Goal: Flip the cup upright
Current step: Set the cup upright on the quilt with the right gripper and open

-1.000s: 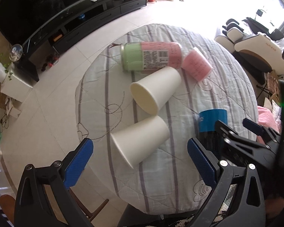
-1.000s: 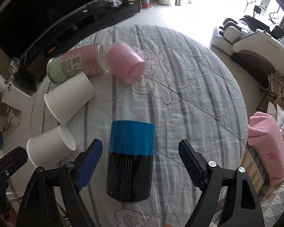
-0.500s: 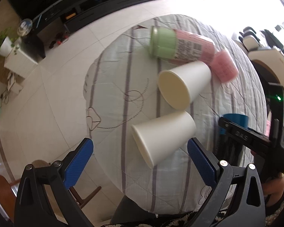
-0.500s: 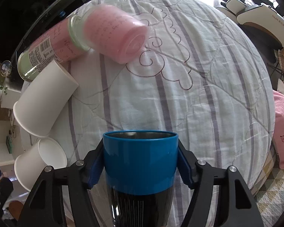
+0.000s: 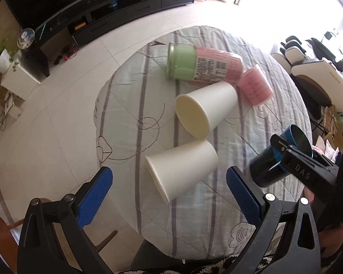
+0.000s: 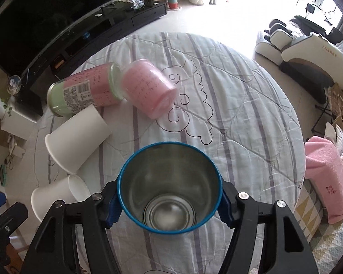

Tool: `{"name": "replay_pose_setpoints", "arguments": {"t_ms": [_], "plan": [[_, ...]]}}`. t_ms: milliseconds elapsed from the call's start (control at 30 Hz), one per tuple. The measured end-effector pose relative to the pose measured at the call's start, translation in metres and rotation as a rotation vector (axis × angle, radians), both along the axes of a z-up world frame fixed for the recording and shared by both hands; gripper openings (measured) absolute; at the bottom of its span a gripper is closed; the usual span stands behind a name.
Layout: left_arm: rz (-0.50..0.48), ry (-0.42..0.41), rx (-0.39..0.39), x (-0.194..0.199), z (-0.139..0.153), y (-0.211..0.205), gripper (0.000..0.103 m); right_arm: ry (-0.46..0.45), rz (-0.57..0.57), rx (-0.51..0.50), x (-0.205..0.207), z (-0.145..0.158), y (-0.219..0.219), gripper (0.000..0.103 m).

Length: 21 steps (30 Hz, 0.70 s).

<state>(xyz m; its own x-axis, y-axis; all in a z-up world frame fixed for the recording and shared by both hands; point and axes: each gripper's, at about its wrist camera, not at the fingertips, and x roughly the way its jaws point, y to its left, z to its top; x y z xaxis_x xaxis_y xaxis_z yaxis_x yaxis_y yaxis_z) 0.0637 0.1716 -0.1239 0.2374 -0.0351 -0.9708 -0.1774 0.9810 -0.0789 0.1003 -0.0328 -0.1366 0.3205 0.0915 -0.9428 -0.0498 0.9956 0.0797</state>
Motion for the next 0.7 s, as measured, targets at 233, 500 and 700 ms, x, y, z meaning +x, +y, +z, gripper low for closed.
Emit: {"name": "replay_pose_setpoints", "arguments": {"t_ms": [233,500,700], "plan": [[0.007,0.003,-0.009,-0.003,0.0,-0.004,0.101,-0.007,0.05,-0.034,-0.016,-0.005,0.007,0.068],[-0.001,0.013,-0.021,-0.008,-0.002,-0.013,0.101,-0.012,0.043,-0.024,-0.019,-0.009,0.008,0.068],[0.006,0.008,-0.023,-0.01,0.001,-0.014,0.101,-0.006,0.061,-0.048,-0.018,-0.006,0.012,0.08]]}}
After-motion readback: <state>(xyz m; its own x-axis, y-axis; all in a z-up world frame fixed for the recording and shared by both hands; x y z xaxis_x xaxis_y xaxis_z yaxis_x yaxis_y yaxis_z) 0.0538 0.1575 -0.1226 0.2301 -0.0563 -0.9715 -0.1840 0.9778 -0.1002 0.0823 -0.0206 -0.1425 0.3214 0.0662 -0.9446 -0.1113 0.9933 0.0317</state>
